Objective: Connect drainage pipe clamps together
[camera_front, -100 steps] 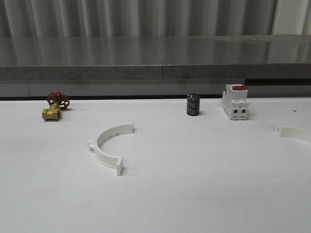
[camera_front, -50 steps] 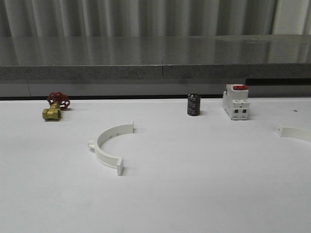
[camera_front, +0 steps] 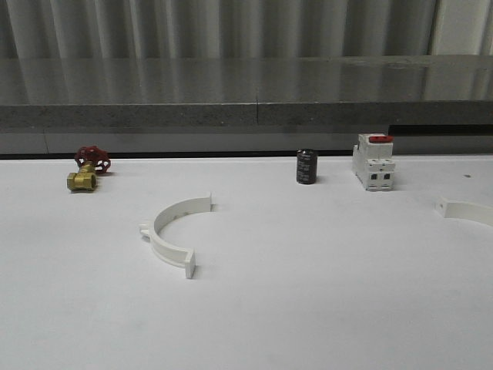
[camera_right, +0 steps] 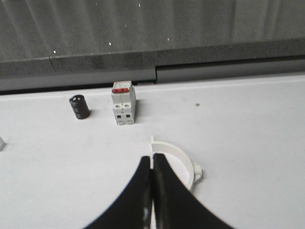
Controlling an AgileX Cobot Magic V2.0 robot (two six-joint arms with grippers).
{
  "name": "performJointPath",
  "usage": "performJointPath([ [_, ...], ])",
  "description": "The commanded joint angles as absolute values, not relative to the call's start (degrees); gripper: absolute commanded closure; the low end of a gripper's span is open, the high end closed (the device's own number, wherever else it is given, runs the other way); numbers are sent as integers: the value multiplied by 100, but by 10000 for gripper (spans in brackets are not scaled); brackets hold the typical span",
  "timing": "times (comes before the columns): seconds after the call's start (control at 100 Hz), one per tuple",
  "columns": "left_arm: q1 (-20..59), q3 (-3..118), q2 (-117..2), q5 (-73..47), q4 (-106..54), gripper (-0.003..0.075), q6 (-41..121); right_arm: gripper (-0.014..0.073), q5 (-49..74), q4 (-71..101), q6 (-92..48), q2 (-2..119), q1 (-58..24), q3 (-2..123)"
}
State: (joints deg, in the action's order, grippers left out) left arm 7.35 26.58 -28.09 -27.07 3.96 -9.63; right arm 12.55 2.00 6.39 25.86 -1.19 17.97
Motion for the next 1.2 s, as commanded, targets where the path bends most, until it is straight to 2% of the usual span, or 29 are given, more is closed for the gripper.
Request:
performJointPath([
  [0.0, 730, 2830, -2815, -2301, 365, 740, -958, 662, 1071, 193, 593, 3437, -81, 2442],
  [0.21, 730, 2830, -2815, -2301, 365, 740, -958, 662, 896, 193, 593, 5035, -81, 3328],
  [0.5, 730, 2830, -2815, -2301, 365, 740, -958, 654, 845, 193, 598, 6169, -81, 3617],
  [0.59, 730, 2830, -2815, -2301, 365, 740, -958, 575, 1016, 193, 598, 6339, -81, 3617],
  [0.76, 730, 2830, -2815, -2301, 365, 740, -958, 242, 1107, 193, 598, 6451, -81, 3617],
  [0.86, 730, 2830, -2815, -2301, 365, 740, -958, 113, 942, 193, 598, 6477, -81, 3617],
  [0.93, 730, 2830, -2815, -2301, 365, 740, -958, 85, 920, 193, 603, 6488, -81, 3617],
  [1.09, 730, 2830, -2815, -2301, 365, 740, -958, 85, 1015, 197, 668, 6698, -64, 3786],
  [1.19, 730, 2830, -2815, -2301, 365, 740, -958, 85, 1477, 199, 676, 7044, 48, 4107],
])
